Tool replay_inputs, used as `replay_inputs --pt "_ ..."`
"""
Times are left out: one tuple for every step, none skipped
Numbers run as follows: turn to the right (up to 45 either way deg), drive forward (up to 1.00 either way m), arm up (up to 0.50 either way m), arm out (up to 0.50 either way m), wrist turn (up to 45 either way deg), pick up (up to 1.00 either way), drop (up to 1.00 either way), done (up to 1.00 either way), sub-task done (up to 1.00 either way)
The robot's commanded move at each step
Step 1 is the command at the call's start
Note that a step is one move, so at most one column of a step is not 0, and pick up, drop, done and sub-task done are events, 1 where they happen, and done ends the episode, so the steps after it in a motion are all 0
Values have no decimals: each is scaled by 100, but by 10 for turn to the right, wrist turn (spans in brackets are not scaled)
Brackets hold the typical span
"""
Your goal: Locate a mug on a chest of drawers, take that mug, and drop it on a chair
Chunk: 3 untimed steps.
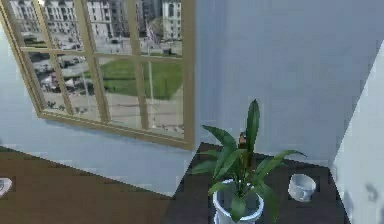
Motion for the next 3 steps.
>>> replay_inputs --pt "-450 0 0 0 0 0 0 0 0" --pt "-90 0 0 0 0 0 0 0 0" --pt "0 0 50 0 0 0 0 0 0"
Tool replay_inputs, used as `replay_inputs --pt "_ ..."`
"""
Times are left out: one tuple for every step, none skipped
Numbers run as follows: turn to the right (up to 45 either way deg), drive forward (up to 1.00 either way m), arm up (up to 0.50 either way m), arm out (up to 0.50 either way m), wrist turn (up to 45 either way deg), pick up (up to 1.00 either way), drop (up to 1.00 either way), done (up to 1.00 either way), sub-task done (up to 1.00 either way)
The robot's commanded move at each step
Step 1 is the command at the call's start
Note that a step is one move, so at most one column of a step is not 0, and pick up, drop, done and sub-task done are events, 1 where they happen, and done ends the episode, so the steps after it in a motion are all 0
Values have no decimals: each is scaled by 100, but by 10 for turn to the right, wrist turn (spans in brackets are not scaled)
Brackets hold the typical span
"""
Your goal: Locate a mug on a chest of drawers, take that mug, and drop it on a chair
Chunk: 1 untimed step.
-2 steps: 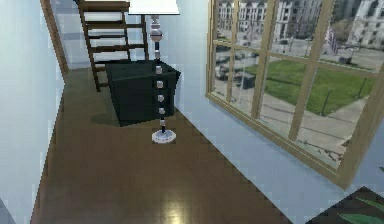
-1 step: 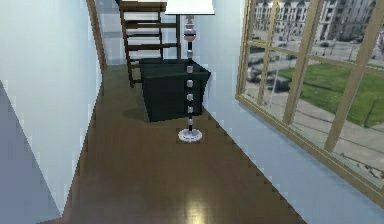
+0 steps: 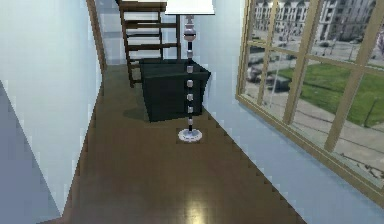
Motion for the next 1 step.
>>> replay_inputs --pt "0 0 30 0 0 0 0 0 0"
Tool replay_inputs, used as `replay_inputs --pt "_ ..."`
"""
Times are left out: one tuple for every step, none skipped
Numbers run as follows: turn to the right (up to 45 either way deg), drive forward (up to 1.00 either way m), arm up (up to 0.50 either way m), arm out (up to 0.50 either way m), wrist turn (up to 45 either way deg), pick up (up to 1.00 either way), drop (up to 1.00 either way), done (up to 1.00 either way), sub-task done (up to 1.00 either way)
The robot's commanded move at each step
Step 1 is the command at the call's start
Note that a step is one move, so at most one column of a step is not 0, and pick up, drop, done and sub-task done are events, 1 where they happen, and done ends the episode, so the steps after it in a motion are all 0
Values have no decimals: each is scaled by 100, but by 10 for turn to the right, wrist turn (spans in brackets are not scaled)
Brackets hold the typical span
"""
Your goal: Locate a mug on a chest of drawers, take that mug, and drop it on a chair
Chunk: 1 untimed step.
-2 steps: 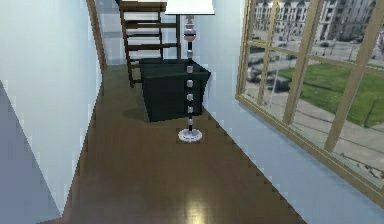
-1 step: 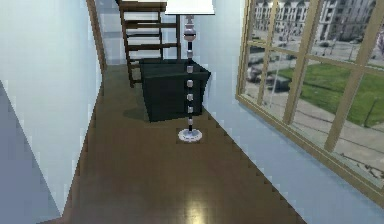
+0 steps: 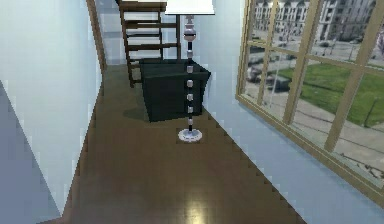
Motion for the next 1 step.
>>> replay_inputs --pt "0 0 0 50 0 0 0 0 0"
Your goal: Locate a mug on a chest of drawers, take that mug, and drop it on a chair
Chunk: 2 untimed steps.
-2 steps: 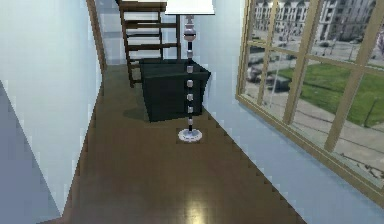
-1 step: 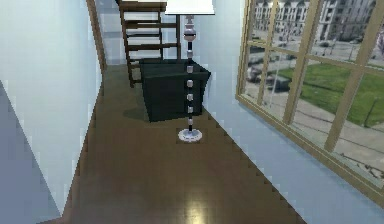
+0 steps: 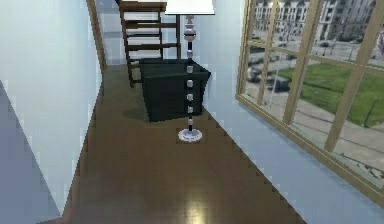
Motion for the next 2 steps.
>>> replay_inputs --pt "0 0 0 0 450 0 0 0 0" --pt "0 0 0 0 450 0 0 0 0"
